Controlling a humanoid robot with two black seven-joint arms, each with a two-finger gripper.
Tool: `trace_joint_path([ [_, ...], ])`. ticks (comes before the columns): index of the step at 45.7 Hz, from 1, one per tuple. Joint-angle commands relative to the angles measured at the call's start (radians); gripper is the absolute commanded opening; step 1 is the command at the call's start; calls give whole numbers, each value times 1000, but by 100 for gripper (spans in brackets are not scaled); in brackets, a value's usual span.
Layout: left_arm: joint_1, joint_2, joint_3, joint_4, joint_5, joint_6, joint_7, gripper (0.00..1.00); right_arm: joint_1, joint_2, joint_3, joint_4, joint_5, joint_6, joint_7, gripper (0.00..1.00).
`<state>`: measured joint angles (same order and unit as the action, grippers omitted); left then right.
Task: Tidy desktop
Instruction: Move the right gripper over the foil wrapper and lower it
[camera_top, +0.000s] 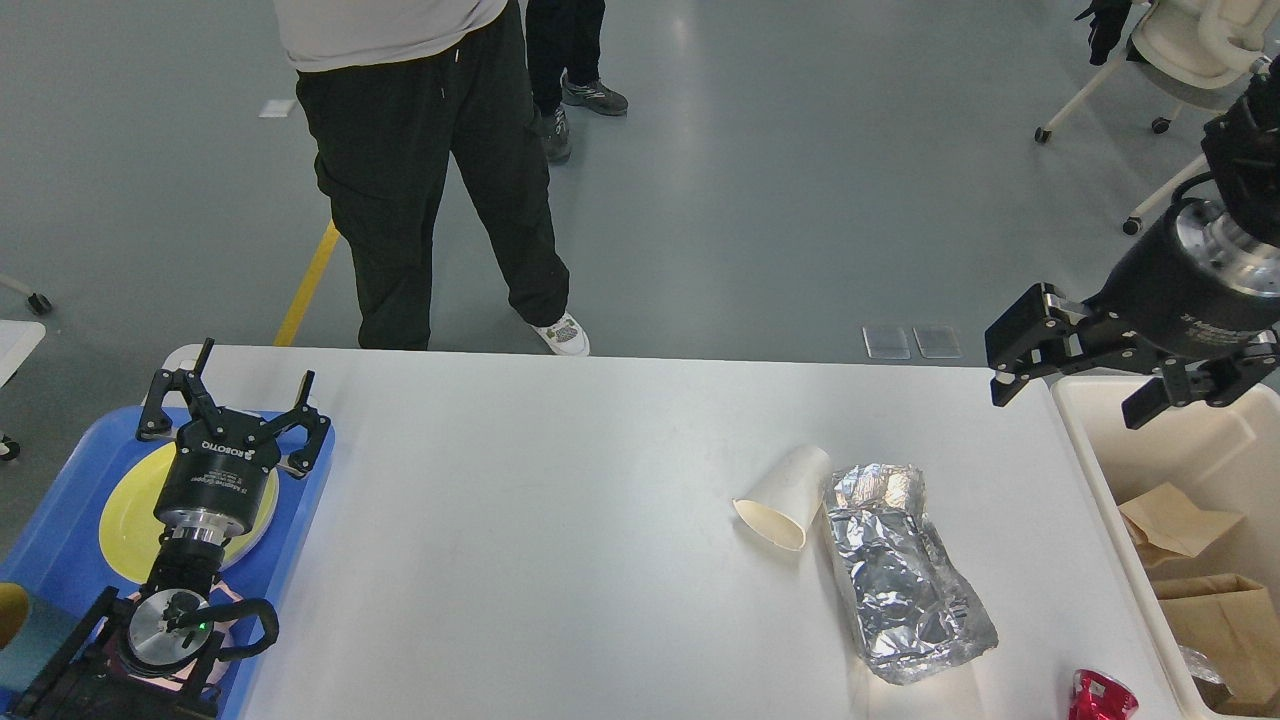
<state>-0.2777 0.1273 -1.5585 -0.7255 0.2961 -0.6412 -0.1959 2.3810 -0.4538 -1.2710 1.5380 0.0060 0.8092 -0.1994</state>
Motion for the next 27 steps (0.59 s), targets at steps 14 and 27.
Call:
trace_joint_path([
  [14,0,0,0,0,0,0,0,96,-504,125,260,-108,-20,-412,0,100],
  [27,0,0,0,-2,0,0,1,96,-828,260,300,-266,-115,-559,0,96],
])
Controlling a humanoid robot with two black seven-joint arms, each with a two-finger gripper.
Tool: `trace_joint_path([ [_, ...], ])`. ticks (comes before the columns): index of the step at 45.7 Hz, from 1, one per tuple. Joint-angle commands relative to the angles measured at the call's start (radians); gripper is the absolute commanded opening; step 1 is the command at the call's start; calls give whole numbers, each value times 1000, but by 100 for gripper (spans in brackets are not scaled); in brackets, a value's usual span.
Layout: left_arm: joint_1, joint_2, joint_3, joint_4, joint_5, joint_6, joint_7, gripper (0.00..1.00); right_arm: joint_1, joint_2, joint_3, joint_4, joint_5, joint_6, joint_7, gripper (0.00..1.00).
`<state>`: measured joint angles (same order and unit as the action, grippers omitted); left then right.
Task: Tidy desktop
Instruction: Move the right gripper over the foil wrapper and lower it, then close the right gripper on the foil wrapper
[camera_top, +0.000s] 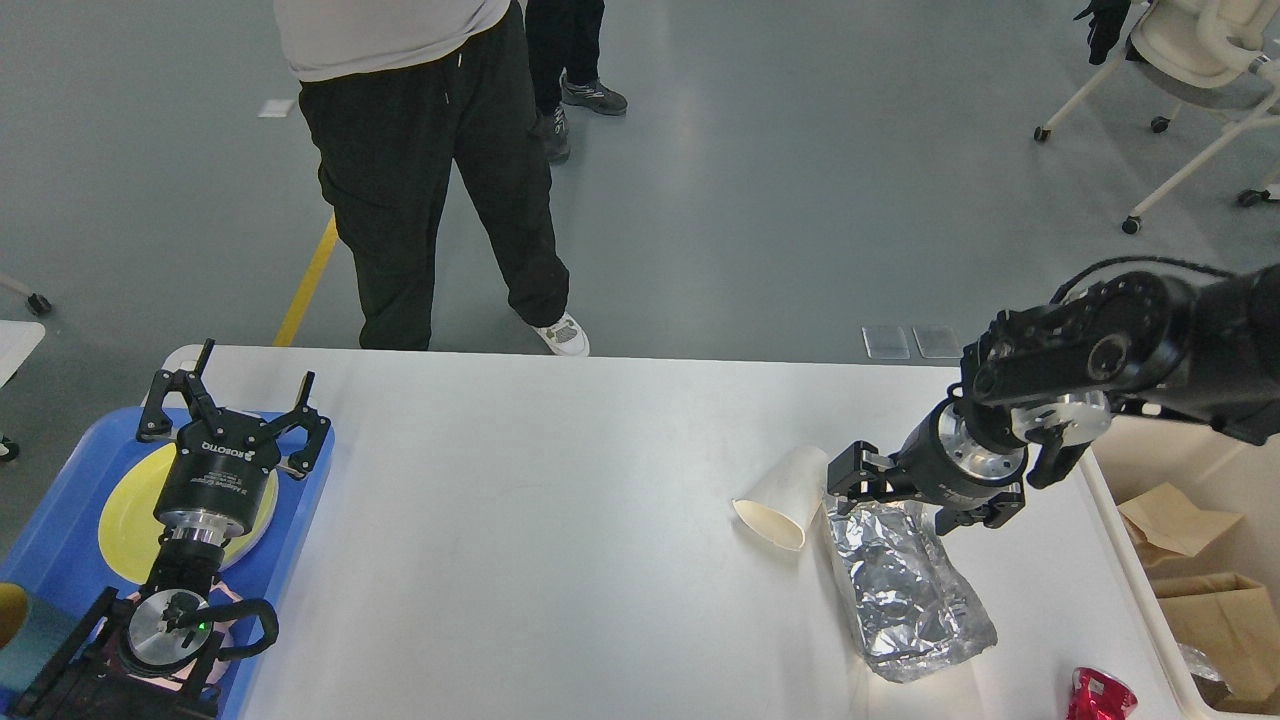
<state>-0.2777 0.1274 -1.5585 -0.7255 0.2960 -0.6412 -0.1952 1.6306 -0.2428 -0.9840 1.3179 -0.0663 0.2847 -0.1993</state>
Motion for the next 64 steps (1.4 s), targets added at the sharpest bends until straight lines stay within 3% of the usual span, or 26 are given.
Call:
trace_joint_path([
  [1,0,0,0,0,0,0,-1,96,-90,56,18,-54,-49,-44,0,95],
  [13,0,0,0,-2,0,0,0,96,-253,143,33,-210,-84,-81,1,95],
  [27,0,0,0,-2,0,0,0,96,-296,157,37,-262,-121,-121,0,93],
  [30,0,0,0,0,0,0,0,96,-299,158,37,-261,-121,-121,0,88],
  [33,0,0,0,0,0,0,0,96,-305,160,37,-261,-121,-121,0,76],
  [44,0,0,0,0,0,0,0,96,-322,158,41,-266,-107,-121,-2,1],
  [64,0,0,0,-2,0,0,0,96,-342,162,47,-264,-104,-190,-3,0],
])
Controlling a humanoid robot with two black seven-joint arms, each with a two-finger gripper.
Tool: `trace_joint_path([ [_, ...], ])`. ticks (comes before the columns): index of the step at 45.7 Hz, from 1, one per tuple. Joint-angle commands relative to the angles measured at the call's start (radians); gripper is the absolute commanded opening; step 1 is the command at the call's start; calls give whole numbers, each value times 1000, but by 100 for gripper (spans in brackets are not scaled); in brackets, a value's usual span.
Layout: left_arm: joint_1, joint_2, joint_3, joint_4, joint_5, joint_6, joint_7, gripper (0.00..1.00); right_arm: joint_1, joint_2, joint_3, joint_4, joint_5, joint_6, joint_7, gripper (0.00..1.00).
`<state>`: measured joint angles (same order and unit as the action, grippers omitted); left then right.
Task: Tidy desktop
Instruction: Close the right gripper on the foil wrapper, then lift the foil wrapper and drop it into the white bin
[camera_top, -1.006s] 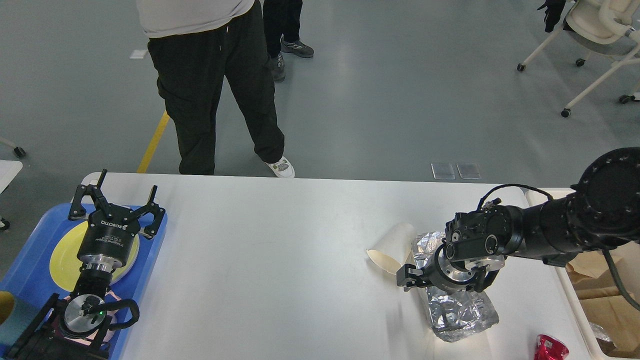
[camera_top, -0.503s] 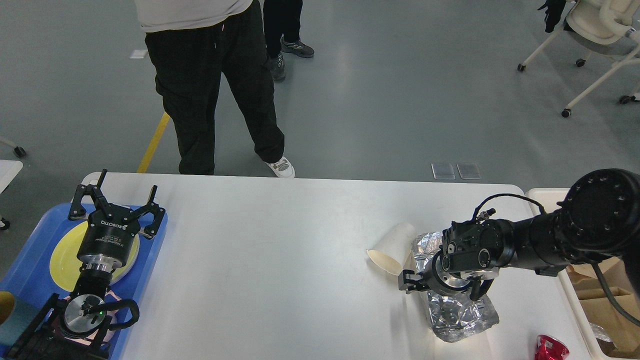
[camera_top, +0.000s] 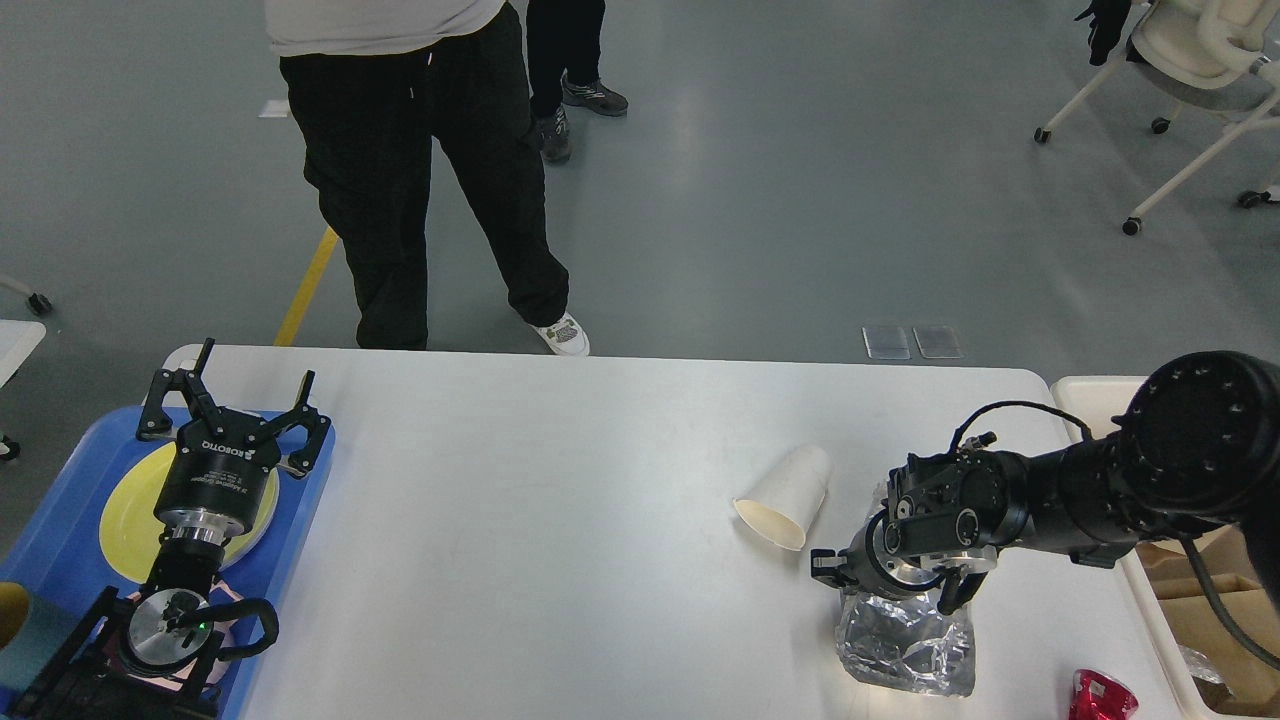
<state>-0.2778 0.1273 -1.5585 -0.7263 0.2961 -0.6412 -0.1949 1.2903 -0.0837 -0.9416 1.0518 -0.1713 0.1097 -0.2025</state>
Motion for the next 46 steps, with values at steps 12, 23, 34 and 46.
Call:
trace_joint_path([
  [12,0,0,0,1,0,0,0,96,6,-2,4,5,1,-13,2,0],
  [23,0,0,0,1,0,0,-1,96,26,-8,4,20,4,1,2,0],
  [34,0,0,0,-1,0,0,-1,96,340,-128,-62,226,113,194,0,0],
  [46,-1,0,0,1,0,0,0,96,794,-199,-246,439,190,450,0,0],
])
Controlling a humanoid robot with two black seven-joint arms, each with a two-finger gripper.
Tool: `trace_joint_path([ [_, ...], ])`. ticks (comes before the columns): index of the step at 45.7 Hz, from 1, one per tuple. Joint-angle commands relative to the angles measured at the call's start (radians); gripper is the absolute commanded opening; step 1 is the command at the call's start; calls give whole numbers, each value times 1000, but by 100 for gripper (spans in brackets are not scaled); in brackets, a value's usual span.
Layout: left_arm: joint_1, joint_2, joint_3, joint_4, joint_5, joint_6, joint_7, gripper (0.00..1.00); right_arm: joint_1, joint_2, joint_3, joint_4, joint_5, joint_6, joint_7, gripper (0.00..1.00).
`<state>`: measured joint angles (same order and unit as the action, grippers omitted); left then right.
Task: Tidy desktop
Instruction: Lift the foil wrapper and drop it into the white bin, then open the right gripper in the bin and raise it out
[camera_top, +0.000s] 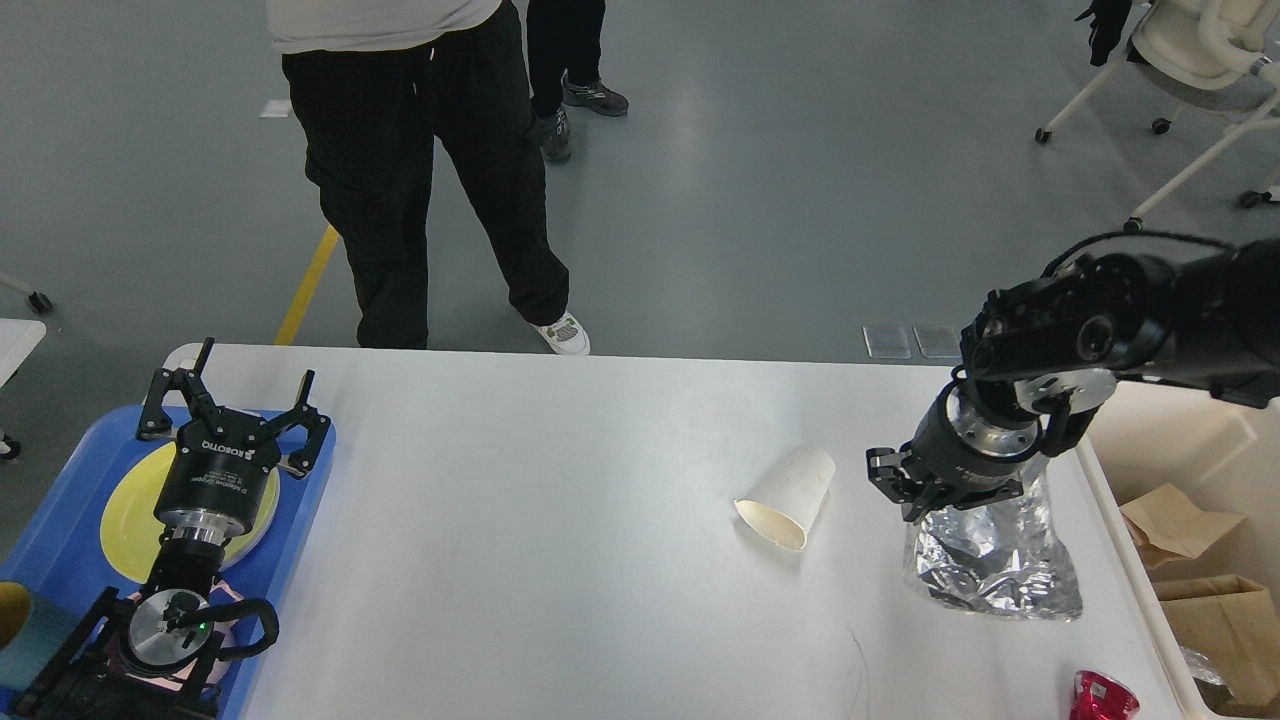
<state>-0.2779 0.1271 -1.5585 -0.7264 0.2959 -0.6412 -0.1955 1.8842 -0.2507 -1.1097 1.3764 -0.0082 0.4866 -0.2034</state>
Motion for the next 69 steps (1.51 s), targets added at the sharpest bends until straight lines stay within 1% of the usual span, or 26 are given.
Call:
trace_joint_path([
  [1,0,0,0,1,0,0,1,96,243,-38,-93,137,28,87,1,0],
  [5,0,0,0,-1,0,0,1,96,358,-70,-130,184,30,162,1,0],
  [7,0,0,0,1,0,0,-1,96,381,-79,-137,188,30,208,1,0],
  [9,0,0,0,1,0,0,1,96,382,-82,-145,188,30,218,1,0],
  [15,0,0,0,1,0,0,1,96,368,-94,-200,184,37,175,4,0],
  [18,0,0,0,1,0,0,1,96,337,-140,-235,170,37,133,4,0],
  [20,0,0,0,1,0,0,-1,96,299,-195,-248,149,37,104,4,0],
  [23,0,0,0,1,0,0,1,96,221,-289,-262,81,31,66,4,0],
  [28,0,0,0,1,0,0,-1,96,74,-387,-256,-95,21,50,2,0],
  [33,0,0,0,1,0,0,1,96,-123,-427,-227,-322,34,46,6,0],
  [37,0,0,0,1,0,0,1,96,-316,-438,-139,-476,36,11,9,0],
  [46,0,0,0,-1,0,0,1,96,-707,-415,46,-744,34,-178,7,0],
  [51,0,0,0,-1,0,0,1,96,-917,-306,123,-923,36,-295,7,0],
  [55,0,0,0,1,0,0,1,96,-1065,-242,165,-1092,36,-339,7,0],
  [61,0,0,0,1,-1,0,-1,96,-1243,-119,206,-1330,36,-365,13,0],
  [65,0,0,0,1,0,0,1,96,-1297,-79,206,-1389,36,-407,13,0],
  [69,0,0,0,1,0,0,1,96,-1307,-70,209,-1390,37,-447,13,0],
])
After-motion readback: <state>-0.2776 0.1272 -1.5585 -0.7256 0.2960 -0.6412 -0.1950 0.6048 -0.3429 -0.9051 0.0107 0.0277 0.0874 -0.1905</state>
